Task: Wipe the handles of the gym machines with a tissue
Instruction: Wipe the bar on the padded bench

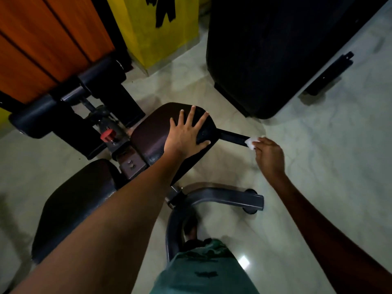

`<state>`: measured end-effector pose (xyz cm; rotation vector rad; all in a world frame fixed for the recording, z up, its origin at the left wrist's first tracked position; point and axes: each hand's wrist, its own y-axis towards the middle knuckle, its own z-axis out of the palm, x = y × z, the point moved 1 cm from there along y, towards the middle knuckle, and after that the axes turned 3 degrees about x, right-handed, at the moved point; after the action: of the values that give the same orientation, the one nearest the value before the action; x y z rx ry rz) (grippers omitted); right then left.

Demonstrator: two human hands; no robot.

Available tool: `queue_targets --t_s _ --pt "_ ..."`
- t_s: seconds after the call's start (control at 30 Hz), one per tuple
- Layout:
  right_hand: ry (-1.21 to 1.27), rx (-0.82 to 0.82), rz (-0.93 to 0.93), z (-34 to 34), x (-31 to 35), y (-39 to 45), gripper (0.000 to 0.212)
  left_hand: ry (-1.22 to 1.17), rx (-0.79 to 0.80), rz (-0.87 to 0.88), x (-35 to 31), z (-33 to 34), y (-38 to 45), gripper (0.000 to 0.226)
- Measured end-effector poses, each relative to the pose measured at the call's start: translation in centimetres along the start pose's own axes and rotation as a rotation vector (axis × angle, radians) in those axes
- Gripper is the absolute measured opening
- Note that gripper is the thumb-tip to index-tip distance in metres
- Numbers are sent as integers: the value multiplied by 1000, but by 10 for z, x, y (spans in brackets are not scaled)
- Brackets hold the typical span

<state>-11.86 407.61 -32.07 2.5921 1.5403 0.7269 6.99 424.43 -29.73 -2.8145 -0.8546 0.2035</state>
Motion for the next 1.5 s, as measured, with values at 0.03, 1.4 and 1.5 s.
queue_targets --t_s 0.03,1.4,1.5 --pt "-12 -15 -22 5 11 4 19 9 1 1 -1 1 0 83" --pt "547 -277 531 -10 -51 -30 15 109 -221 15 1 10 4 88" --pt "748 -363 777 -2 -49 -31 13 110 -235 16 1 11 3 87"
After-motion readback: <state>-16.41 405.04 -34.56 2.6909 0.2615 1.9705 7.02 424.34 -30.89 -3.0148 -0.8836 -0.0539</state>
